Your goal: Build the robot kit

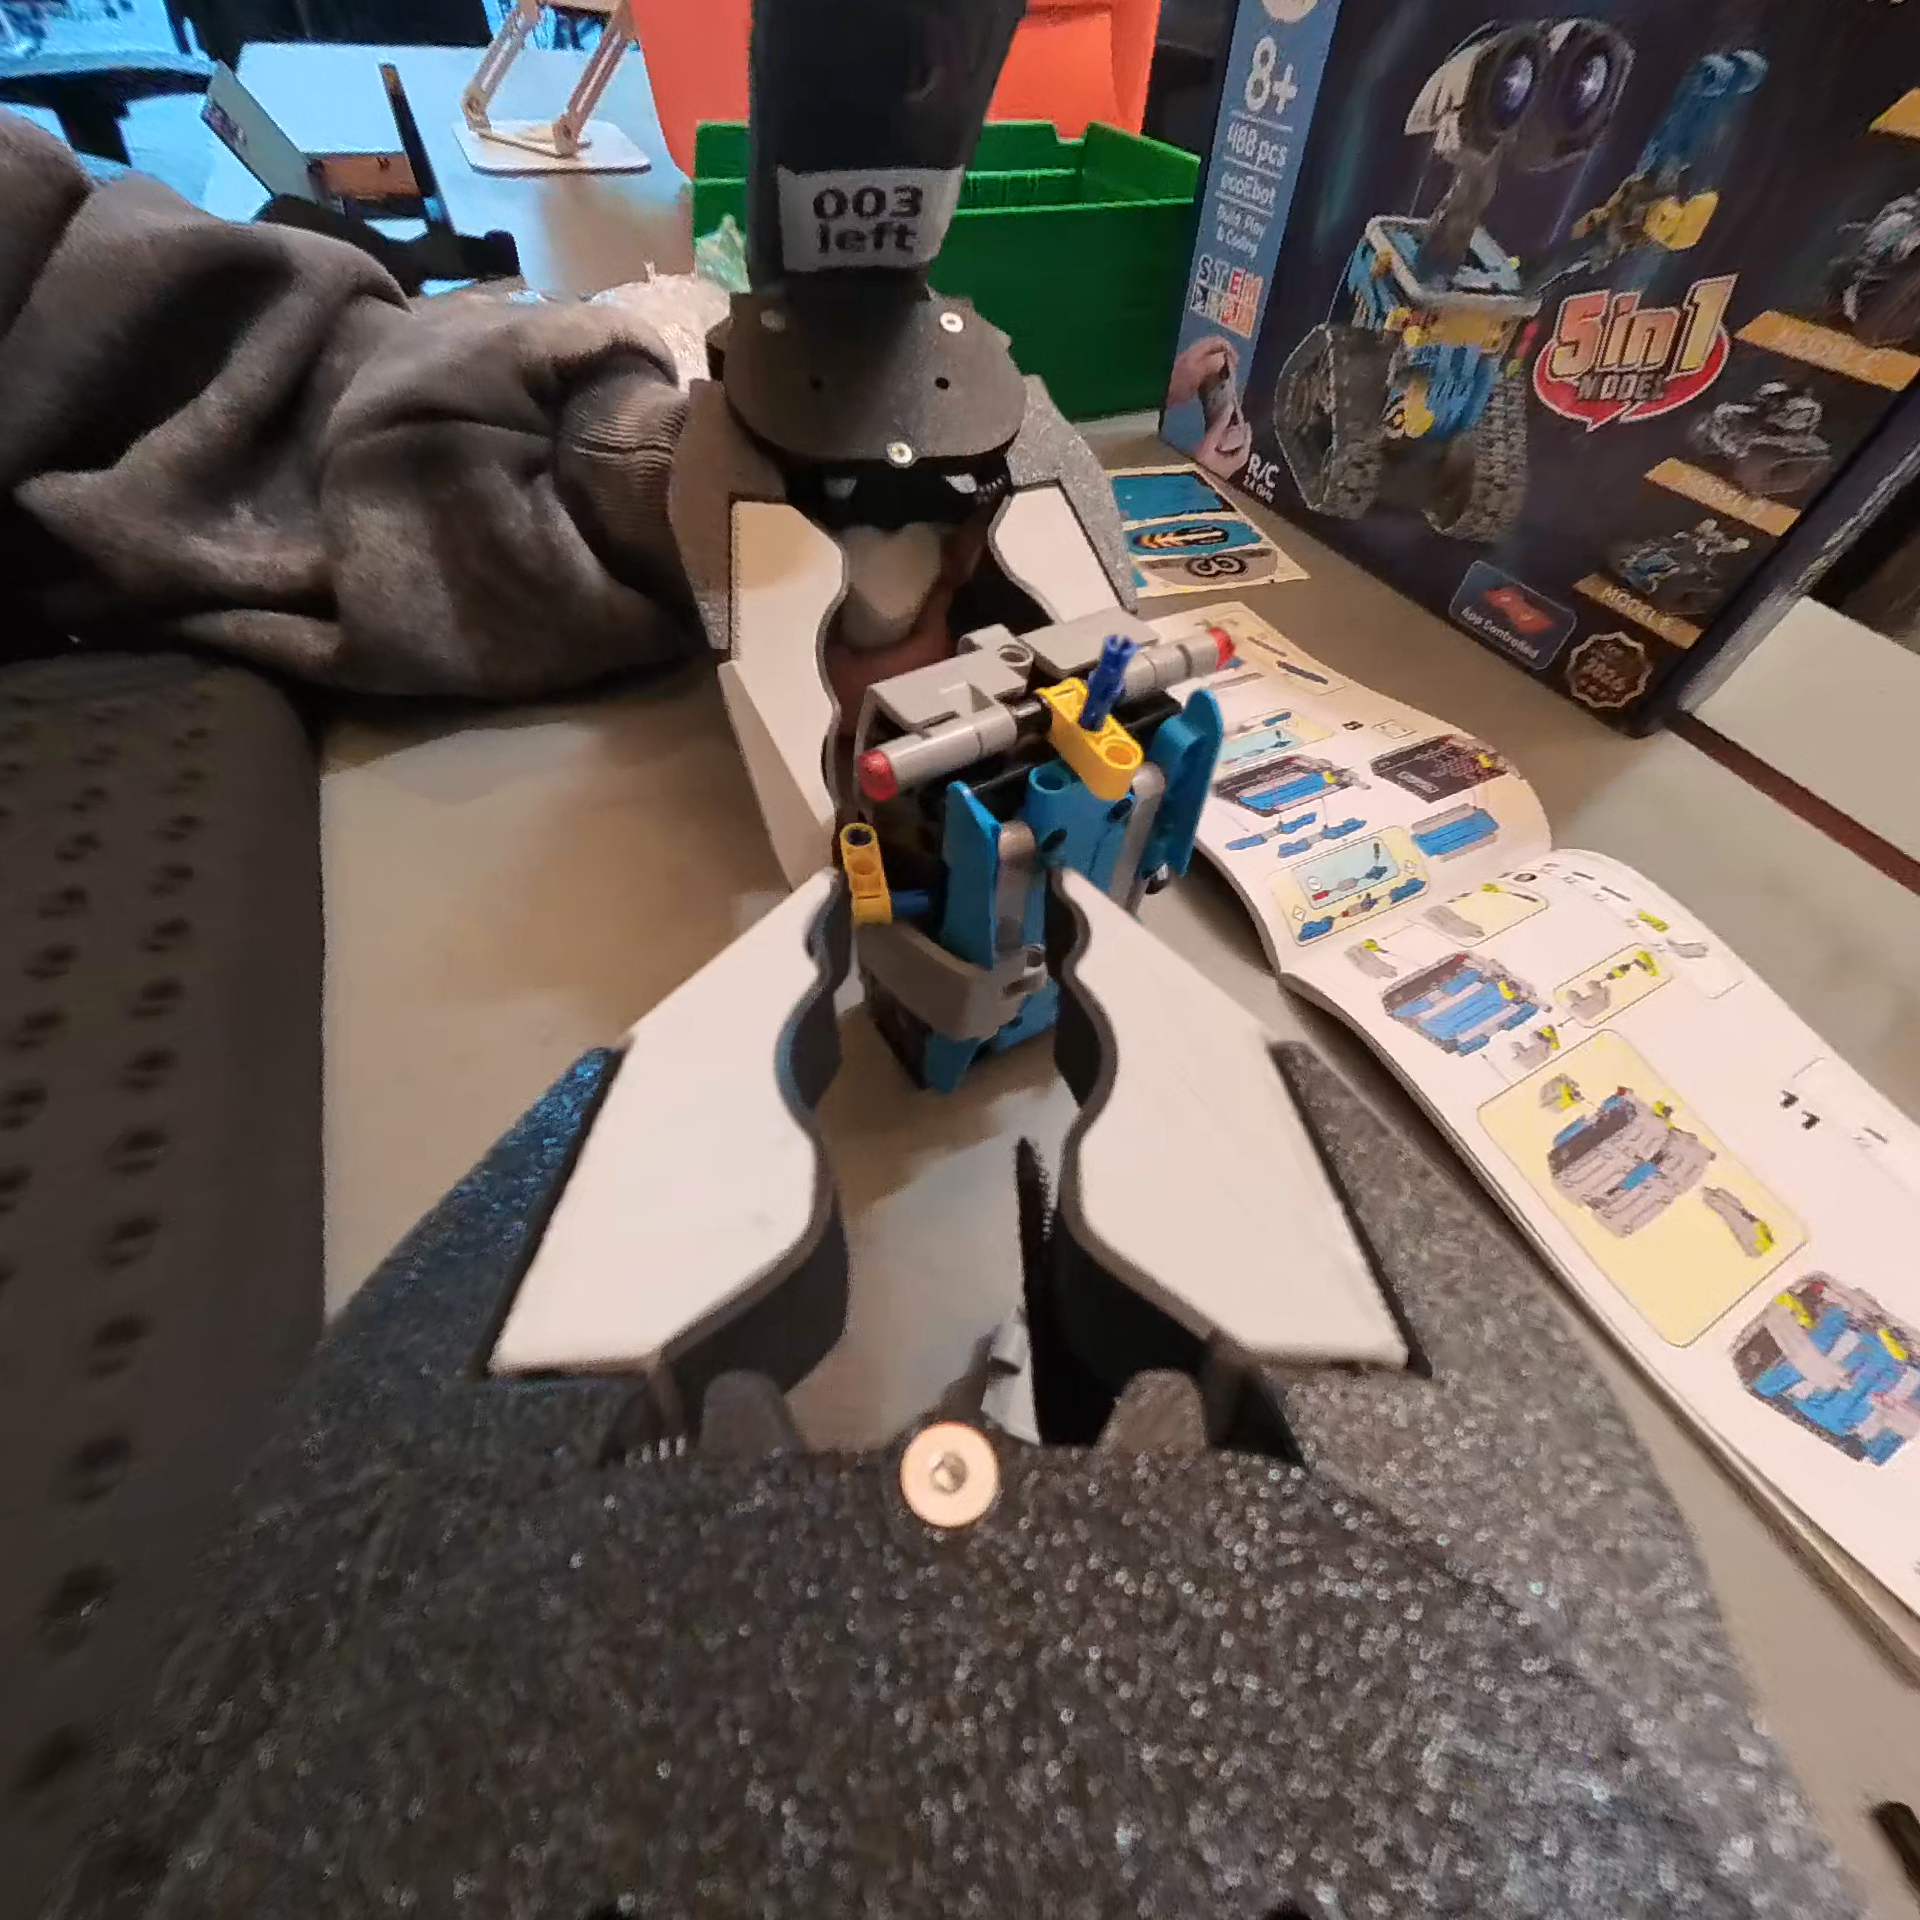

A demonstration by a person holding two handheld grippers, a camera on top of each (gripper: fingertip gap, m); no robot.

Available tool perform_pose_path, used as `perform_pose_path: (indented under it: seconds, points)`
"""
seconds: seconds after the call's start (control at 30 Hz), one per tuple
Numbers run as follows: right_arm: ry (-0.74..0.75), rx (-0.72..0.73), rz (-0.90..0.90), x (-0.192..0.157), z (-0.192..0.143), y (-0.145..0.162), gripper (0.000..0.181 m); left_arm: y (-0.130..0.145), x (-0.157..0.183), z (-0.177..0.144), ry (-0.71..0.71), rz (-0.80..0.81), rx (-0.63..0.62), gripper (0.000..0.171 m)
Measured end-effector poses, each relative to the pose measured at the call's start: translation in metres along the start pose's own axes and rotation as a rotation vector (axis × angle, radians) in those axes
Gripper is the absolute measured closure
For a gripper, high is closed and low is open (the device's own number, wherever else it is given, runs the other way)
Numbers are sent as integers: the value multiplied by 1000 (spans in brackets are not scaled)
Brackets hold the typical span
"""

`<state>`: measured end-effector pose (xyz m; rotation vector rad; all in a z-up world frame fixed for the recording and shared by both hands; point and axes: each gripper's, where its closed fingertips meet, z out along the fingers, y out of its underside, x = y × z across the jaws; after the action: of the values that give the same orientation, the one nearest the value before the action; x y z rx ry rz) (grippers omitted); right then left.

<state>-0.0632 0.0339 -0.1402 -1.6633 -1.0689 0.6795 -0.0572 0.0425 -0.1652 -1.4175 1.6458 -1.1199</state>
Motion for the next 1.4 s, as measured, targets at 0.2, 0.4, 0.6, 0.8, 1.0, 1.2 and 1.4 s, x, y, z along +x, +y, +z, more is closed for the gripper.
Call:
perform_pose_path:
  seconds: [0.2,0.4,0.6,0.8,1.0,1.2,1.4]
  points:
    - [-39,-17,5,-1,1,4,116,0,2,0,11,-2,1,99]
    - [-71,-61,-3,-5,6,12,136,0,7,0,39,5,3,98]
    - [-92,-74,6,-6,6,13,138,-1,10,5,15,5,-11,89]
    - [-97,-89,10,-6,6,14,141,-2,8,7,-7,-1,-30,89]
    - [-116,-98,20,-9,6,16,150,-3,7,8,-11,-8,-21,85]
    - [-133,-96,48,-10,6,16,151,-3,8,8,-14,5,-21,87]
    - [-135,-92,92,-8,5,15,148,-3,4,8,-45,6,3,90]
